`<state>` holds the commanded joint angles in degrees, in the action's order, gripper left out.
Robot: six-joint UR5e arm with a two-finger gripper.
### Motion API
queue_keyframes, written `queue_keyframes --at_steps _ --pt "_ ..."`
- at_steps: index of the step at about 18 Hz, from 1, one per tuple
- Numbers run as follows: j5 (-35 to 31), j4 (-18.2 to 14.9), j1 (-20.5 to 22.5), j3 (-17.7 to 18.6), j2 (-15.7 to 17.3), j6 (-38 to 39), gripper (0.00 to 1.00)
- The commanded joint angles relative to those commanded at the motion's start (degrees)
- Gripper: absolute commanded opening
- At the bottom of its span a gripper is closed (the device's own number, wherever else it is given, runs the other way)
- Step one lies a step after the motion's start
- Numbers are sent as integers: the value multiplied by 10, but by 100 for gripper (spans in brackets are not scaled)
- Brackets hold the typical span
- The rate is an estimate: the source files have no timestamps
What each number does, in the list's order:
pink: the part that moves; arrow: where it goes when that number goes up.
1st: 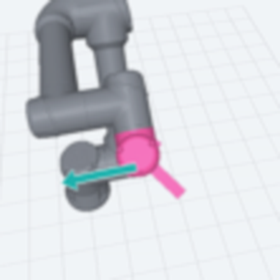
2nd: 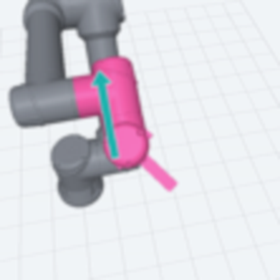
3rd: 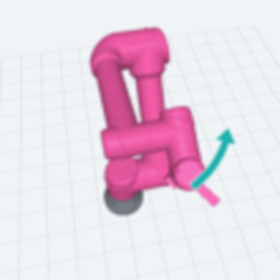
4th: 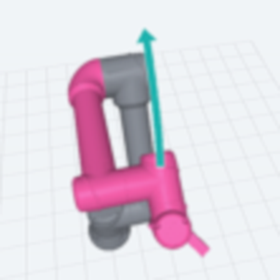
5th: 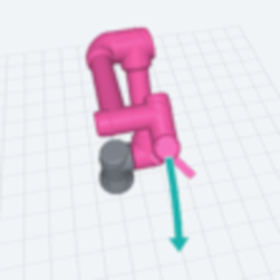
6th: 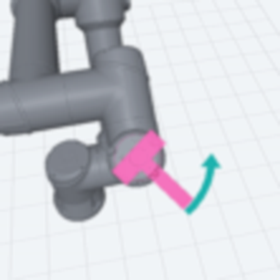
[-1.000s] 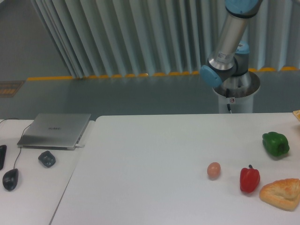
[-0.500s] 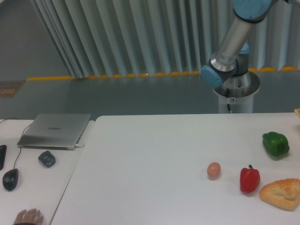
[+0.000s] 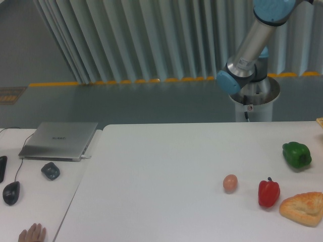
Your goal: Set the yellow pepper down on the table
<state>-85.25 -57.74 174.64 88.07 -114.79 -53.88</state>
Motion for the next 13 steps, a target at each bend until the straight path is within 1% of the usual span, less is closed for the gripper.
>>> queue_keyframes --at_steps 5,7,13 --pt "-2 -3 0 0 17 -1 100" --pt "-3 -3 0 1 17 0 100" --pt "-3 0 -4 7 4 4 100"
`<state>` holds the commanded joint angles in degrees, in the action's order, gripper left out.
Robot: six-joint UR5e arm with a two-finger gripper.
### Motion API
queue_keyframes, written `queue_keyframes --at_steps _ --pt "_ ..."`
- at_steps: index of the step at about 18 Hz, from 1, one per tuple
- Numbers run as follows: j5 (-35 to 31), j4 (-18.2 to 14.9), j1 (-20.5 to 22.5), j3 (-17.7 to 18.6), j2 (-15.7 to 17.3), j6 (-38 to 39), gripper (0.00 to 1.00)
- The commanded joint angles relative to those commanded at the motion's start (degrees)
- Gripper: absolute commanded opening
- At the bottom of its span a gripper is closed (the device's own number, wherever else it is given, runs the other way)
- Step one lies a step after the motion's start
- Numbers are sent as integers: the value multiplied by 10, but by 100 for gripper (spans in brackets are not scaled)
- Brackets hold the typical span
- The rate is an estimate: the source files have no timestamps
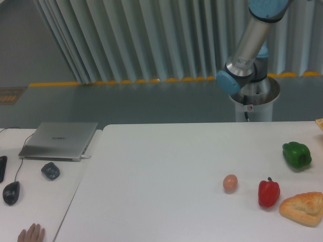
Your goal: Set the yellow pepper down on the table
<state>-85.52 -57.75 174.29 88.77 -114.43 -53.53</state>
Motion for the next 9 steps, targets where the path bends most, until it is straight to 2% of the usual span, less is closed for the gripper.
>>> queue_keyframes --at_steps 9 --pt "1 17 -23 -1 -30 46 100"
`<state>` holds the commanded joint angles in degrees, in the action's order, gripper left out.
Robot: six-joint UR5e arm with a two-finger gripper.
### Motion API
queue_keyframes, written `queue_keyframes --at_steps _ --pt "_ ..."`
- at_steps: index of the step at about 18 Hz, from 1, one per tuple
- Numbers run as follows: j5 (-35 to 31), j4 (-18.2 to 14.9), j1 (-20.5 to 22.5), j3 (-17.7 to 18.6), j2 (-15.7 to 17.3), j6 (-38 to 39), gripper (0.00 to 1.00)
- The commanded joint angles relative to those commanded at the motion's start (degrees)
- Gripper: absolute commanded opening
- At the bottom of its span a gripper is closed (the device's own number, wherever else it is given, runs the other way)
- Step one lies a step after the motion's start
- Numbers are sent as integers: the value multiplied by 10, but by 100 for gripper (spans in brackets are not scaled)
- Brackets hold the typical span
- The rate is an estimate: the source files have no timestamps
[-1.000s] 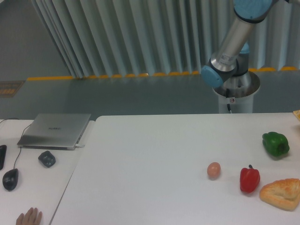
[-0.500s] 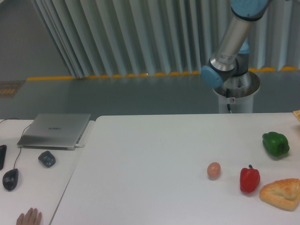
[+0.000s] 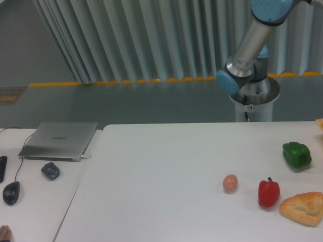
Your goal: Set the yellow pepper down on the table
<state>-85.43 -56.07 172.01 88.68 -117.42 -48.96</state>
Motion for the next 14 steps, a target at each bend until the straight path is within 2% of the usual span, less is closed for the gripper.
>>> queue_keyframes --at_steps 6,7,12,14 --pt "-11 3 -15 -6 -15 -3 100" --pt "-11 3 -16 -9 -16 -4 87" --pt "-11 4 -17 -7 -13 -25 65" --pt "-11 4 -16 -7 -11 -38 65"
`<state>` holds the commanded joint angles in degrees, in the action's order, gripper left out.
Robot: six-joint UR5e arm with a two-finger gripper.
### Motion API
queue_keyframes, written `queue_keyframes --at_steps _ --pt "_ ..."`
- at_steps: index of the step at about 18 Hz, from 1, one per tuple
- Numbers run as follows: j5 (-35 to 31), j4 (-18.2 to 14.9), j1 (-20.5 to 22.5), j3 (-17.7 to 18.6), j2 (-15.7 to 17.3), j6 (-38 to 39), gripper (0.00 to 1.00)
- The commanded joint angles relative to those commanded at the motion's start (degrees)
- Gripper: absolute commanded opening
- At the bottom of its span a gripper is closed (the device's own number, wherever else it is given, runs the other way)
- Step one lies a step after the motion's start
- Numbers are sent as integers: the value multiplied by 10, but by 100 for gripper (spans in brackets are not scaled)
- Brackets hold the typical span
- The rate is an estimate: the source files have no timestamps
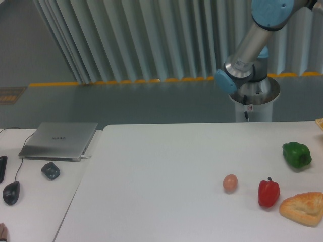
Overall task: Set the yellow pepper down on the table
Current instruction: 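Lower the gripper holding the yellow pepper beside the green pepper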
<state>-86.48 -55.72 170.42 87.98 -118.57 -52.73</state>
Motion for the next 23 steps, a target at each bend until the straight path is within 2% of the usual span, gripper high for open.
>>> queue_keyframes --at_steps 4,8,13,16,18,20,23 --pt "2 -3 -1 2 20 -16 65" --pt "3 -28 -26 17 80 -15 66" --pt "2 -88 -98 24 148 -6 66" --pt "-4 -83 -156 62 177 -4 66" --pt "-14 -79 -199 93 184 -7 66" --pt "-29 -79 -233 98 178 -7 66" --pt "-33 -79 -247 98 168 -12 66"
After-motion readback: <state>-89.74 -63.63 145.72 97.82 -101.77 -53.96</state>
